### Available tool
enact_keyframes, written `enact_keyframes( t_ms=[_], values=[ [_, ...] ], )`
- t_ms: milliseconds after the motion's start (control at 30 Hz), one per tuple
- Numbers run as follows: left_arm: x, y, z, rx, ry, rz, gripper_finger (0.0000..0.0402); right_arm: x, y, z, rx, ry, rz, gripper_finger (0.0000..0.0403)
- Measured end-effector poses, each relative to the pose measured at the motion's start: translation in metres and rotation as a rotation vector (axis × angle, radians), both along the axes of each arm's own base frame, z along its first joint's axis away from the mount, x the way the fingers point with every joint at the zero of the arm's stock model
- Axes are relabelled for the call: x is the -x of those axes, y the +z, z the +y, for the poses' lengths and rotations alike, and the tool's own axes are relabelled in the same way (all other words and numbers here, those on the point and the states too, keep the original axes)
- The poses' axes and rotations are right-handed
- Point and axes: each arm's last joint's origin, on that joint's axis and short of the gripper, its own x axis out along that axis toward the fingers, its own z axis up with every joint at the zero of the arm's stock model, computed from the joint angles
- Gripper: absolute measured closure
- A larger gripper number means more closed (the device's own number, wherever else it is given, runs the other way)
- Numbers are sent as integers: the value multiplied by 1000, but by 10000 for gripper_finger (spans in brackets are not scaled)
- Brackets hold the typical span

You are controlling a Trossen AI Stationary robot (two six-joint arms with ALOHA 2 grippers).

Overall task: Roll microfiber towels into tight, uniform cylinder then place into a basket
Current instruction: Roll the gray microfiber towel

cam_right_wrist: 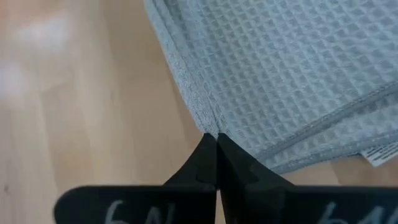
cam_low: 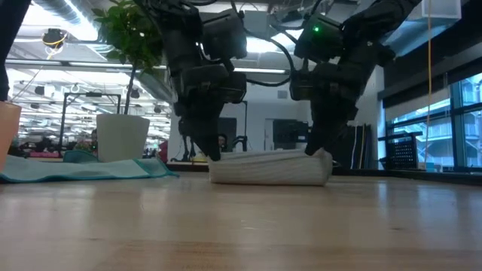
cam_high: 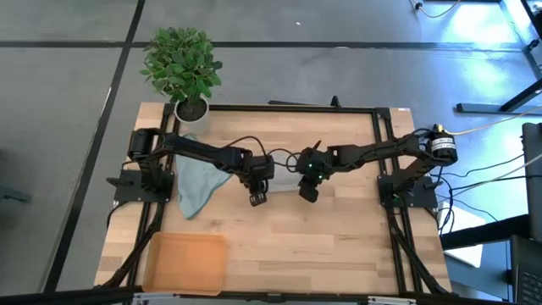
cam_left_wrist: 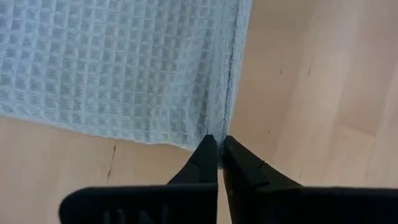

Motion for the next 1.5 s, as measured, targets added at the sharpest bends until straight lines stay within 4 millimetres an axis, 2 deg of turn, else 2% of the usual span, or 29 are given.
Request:
enact_keyframes(
  t_ms=[167,400,733,933,1000,1067,1167,1233,1500],
  values=[
    [0,0,-4,53,-28,0,401,0,0,2,-65,45,-7,403],
    [0,1,-27,64,-161,-11,401,0,1,10,-128,179,-33,403],
    [0,1,-44,83,-198,-17,401,-1,2,17,-172,256,-51,403],
    [1,2,-60,151,-194,-10,401,-1,3,32,-217,325,-57,403],
    [6,1,-66,212,-181,42,401,2,2,39,-238,344,-26,403],
    [14,-6,-76,245,-185,118,401,8,-4,47,-260,348,41,403],
    [14,-4,-87,237,-215,108,401,7,1,60,-245,360,31,403],
    [18,-11,-91,199,-220,141,401,9,-2,66,-206,338,61,403],
    [16,-5,-107,120,-300,51,401,8,-2,71,-175,237,76,403]
  ],
)
